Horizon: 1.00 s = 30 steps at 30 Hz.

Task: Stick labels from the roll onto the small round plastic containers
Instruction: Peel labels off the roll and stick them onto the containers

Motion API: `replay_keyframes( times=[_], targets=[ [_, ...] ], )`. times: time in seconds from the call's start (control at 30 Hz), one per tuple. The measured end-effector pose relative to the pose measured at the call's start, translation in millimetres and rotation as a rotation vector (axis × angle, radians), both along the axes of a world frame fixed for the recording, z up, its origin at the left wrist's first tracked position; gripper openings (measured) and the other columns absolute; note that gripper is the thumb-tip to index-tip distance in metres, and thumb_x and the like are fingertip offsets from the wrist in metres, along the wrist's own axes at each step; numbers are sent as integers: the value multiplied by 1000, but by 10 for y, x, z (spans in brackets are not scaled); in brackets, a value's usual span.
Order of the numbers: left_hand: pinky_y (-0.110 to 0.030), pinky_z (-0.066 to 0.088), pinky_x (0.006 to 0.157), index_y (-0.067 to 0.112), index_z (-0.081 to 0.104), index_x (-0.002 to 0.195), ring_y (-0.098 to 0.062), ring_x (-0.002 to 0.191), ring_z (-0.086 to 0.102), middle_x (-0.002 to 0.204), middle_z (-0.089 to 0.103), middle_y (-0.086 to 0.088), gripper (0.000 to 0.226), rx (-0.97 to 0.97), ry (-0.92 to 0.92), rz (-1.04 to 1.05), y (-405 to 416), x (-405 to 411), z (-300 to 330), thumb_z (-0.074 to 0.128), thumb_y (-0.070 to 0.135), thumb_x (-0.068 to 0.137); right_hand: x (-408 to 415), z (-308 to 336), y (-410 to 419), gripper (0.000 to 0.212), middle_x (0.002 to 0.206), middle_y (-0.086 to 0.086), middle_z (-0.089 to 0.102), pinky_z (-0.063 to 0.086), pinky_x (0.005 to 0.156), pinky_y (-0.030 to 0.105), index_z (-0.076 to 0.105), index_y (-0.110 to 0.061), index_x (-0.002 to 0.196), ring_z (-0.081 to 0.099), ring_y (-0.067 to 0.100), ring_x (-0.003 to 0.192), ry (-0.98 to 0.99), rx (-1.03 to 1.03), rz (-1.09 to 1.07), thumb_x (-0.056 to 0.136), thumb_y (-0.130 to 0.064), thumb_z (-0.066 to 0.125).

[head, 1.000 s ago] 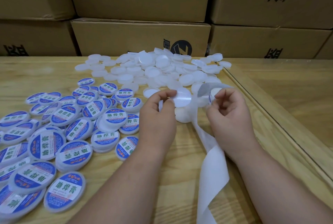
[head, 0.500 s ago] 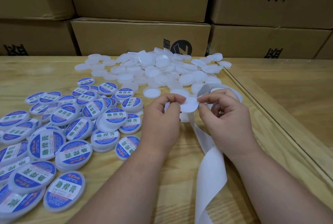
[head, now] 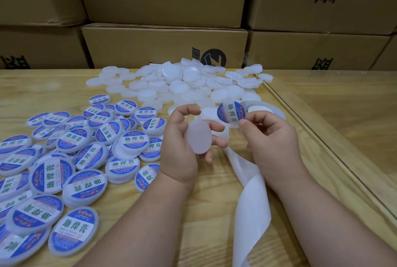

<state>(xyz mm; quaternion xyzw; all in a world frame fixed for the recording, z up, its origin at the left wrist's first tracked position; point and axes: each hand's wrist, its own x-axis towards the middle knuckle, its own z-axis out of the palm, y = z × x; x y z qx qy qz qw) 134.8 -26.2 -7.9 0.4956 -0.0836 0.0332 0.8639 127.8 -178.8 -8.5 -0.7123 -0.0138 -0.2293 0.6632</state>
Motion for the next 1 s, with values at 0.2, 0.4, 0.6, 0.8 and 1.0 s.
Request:
replay_keyframes(
  times=[0.2, 0.4, 0.6, 0.8, 1.0],
  targets=[
    [-23, 34, 37, 13, 53, 110, -28, 58, 64, 83, 73, -18, 38, -61, 82, 27, -15, 48, -7, 35, 30, 82, 24, 9, -33, 7, 61, -1, 46, 30, 46, 27, 71, -23, 72, 33, 11, 49, 144, 231, 86, 79, -23, 70],
    [-29, 49, 47, 15, 70, 104, -23, 72, 70, 94, 76, -12, 33, -81, 139, 18, -73, 64, -5, 38, 24, 108, 26, 24, -28, 14, 57, -3, 33, 23, 40, 21, 66, -23, 64, 23, 11, 47, 254, 332, 314, 78, -23, 67],
    [-31, 52, 55, 14, 62, 102, -31, 83, 70, 110, 75, -17, 30, -58, 179, -17, -81, 52, 25, 36, 27, 109, -12, 34, 22, 29, 56, -2, 29, 20, 46, 24, 69, -22, 60, 22, 13, 49, 337, 149, 337, 88, -17, 72],
    [-31, 43, 52, 7, 58, 97, -34, 79, 61, 112, 70, -28, 29, -147, 193, -113, -76, 37, 61, 30, 15, 100, -24, 41, 51, 26, 64, 12, 42, 26, 46, 25, 74, -16, 68, 27, 12, 46, 342, 64, 305, 93, -17, 67],
    [-32, 44, 53, 7, 57, 98, -29, 72, 63, 112, 72, -25, 29, -117, 172, -117, -85, 48, 25, 29, 8, 98, -19, 28, 56, 28, 57, 8, 40, 24, 47, 26, 74, -16, 67, 26, 13, 46, 353, 52, 289, 94, -17, 67]
  ],
)
